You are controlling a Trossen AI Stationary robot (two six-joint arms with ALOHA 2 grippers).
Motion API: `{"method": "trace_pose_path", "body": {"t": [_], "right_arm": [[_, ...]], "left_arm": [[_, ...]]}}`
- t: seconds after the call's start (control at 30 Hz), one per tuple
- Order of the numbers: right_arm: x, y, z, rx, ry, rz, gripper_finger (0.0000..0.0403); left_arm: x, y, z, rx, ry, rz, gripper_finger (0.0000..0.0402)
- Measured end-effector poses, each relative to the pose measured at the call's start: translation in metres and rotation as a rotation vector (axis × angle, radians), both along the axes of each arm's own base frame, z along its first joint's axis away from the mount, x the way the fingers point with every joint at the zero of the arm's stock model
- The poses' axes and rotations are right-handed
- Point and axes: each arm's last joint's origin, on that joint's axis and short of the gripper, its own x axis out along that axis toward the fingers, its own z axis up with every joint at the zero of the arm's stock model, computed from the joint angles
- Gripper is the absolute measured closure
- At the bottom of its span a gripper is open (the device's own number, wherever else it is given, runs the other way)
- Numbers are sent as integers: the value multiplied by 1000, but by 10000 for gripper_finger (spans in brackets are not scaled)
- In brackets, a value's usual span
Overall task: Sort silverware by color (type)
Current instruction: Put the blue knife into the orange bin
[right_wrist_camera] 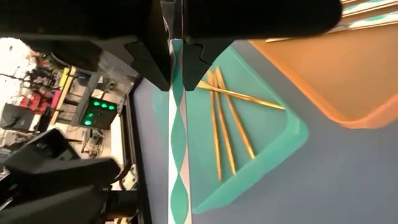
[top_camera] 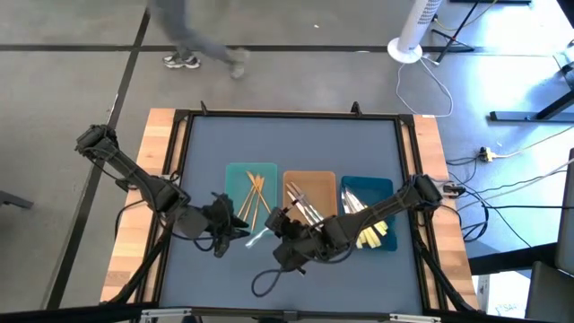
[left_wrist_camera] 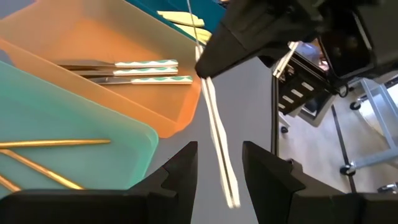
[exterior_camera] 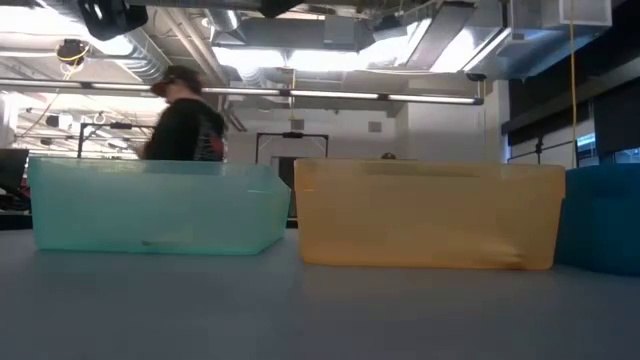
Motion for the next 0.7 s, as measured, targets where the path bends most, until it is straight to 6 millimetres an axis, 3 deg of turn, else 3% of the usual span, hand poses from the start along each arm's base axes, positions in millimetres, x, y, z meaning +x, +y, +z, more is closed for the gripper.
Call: {"method": "trace_pose_path", "body": {"t": [0.7], "right_arm": [[15,-13,9,-109,-94,10,388]], "left_arm": [[3,5,0,2,1,27,282]]}}
